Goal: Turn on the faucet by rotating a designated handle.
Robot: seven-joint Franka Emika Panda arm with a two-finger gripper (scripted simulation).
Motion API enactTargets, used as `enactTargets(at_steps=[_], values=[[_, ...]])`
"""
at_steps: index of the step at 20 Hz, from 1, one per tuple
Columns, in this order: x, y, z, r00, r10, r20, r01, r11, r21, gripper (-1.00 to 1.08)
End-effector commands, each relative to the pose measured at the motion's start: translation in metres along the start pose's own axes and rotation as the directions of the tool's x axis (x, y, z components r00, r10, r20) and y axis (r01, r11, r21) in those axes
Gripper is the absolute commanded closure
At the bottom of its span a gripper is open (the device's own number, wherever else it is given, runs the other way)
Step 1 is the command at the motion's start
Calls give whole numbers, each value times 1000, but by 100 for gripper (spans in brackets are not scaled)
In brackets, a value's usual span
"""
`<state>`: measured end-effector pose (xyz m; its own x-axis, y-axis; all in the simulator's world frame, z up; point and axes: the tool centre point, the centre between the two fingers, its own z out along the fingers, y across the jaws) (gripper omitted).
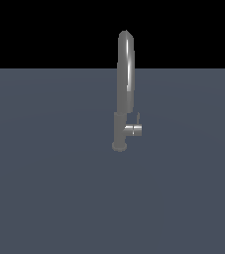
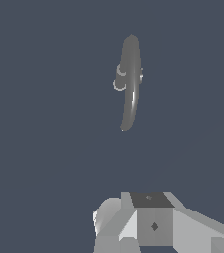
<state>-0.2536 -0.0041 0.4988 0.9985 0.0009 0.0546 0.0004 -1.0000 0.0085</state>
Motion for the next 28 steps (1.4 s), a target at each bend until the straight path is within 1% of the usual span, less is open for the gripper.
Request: enactTargets(at_steps=[1, 7, 14, 21, 28], values=[[0, 0, 0, 1000, 0, 0, 0, 1000, 0, 108], [5, 0, 1, 1000, 12, 11, -12, 1000, 11, 108], [23, 2, 4, 997, 53, 55, -56, 997, 49, 108], [55, 5, 13, 983, 124, 136, -139, 984, 112, 108], [93, 13, 27, 949, 201, 242, -248, 952, 181, 108]])
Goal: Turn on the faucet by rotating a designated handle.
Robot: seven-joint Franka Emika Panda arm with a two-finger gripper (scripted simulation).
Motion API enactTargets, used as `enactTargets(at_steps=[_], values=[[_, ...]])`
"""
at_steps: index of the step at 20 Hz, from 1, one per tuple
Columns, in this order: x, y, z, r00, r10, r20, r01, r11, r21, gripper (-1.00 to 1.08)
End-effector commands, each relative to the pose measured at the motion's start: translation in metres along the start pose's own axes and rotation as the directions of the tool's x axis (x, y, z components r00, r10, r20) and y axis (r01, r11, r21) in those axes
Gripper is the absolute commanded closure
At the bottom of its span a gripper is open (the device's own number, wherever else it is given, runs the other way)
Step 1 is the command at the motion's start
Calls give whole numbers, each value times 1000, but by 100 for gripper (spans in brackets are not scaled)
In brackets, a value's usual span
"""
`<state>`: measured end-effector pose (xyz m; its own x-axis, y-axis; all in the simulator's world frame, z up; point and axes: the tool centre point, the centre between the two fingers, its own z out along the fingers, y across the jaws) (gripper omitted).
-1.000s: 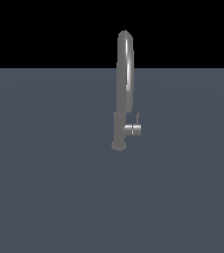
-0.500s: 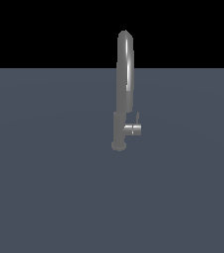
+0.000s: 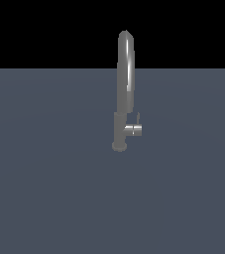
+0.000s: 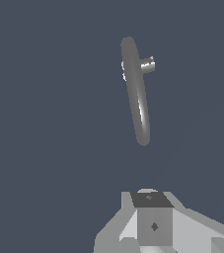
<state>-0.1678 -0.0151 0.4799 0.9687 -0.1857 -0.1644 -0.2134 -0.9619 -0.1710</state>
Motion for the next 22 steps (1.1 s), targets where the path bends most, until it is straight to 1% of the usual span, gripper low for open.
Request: enactTargets(at_steps=[1, 7, 12, 17, 22], values=[[15, 1, 3, 999, 36, 35, -37, 999, 32, 108], [51, 5, 11, 985, 115, 126, -129, 986, 106, 108], [81, 10, 21, 962, 176, 207, -211, 964, 162, 108], [110, 17, 34, 928, 229, 293, -296, 931, 212, 108], [138, 25, 50, 883, 274, 381, -385, 887, 254, 108]])
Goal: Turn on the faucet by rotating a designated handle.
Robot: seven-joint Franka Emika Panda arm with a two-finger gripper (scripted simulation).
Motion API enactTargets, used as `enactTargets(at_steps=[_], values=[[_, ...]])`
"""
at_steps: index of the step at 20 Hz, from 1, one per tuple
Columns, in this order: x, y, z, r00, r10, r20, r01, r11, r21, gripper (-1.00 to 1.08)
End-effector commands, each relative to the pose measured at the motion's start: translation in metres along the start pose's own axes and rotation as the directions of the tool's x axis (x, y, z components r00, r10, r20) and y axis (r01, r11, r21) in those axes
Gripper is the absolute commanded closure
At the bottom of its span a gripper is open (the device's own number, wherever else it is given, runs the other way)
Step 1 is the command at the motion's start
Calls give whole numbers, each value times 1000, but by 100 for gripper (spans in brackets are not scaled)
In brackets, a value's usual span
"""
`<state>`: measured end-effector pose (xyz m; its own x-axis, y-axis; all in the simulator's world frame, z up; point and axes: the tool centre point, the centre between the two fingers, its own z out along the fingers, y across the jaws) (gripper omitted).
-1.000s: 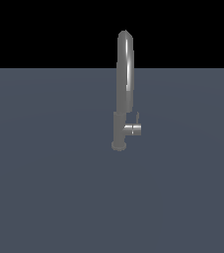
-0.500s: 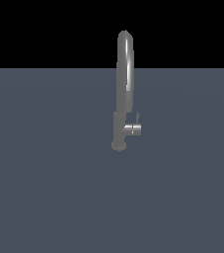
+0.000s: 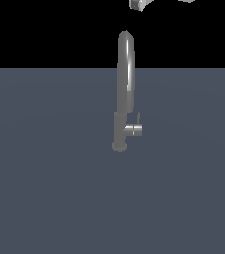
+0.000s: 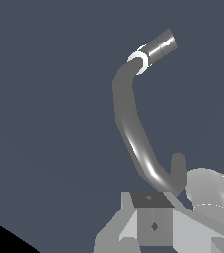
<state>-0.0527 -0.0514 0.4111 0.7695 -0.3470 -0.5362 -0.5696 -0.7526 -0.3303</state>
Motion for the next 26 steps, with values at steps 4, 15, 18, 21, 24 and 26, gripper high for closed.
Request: enactTargets(at_steps=[4, 15, 18, 21, 24, 26], values=[[37, 3, 7, 992, 83, 92, -91, 993, 81, 108], [113, 18, 35, 922, 231, 311, -308, 925, 224, 108], [135, 24, 47, 886, 265, 380, -377, 890, 256, 108], [156, 31, 62, 841, 295, 454, -450, 847, 284, 108], [177, 39, 79, 787, 318, 528, -525, 795, 304, 108], [189, 44, 92, 749, 329, 575, -572, 758, 312, 108]])
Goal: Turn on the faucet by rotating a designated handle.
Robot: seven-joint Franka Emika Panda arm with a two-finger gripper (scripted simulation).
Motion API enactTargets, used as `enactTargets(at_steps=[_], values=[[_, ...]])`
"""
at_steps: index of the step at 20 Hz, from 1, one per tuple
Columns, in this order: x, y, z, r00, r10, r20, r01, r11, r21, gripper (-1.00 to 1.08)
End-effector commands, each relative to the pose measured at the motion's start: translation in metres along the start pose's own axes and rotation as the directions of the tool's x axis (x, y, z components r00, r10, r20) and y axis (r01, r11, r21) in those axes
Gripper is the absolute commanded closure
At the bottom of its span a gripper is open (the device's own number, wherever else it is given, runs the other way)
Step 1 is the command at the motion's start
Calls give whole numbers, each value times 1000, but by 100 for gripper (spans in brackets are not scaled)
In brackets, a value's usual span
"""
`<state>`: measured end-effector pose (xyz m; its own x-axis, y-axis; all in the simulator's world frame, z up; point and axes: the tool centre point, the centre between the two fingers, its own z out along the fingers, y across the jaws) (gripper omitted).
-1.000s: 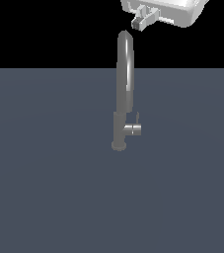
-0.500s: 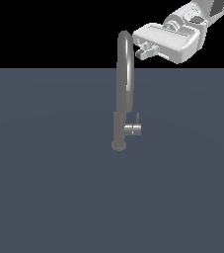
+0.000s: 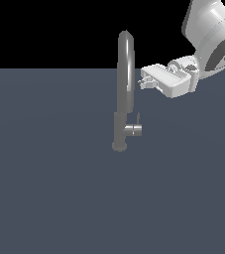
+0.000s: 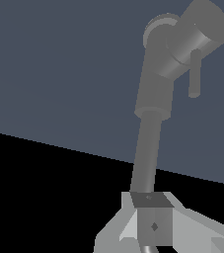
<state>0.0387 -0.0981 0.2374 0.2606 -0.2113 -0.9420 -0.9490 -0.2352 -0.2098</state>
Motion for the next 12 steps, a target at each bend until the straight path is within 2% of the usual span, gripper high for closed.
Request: enactTargets(at_steps=[1, 6, 12], values=[[22, 1, 4, 997, 53, 56, -56, 997, 51, 108], [59, 6, 14, 979, 135, 153, -155, 979, 129, 108], [88, 12, 27, 952, 194, 236, -239, 953, 183, 108]])
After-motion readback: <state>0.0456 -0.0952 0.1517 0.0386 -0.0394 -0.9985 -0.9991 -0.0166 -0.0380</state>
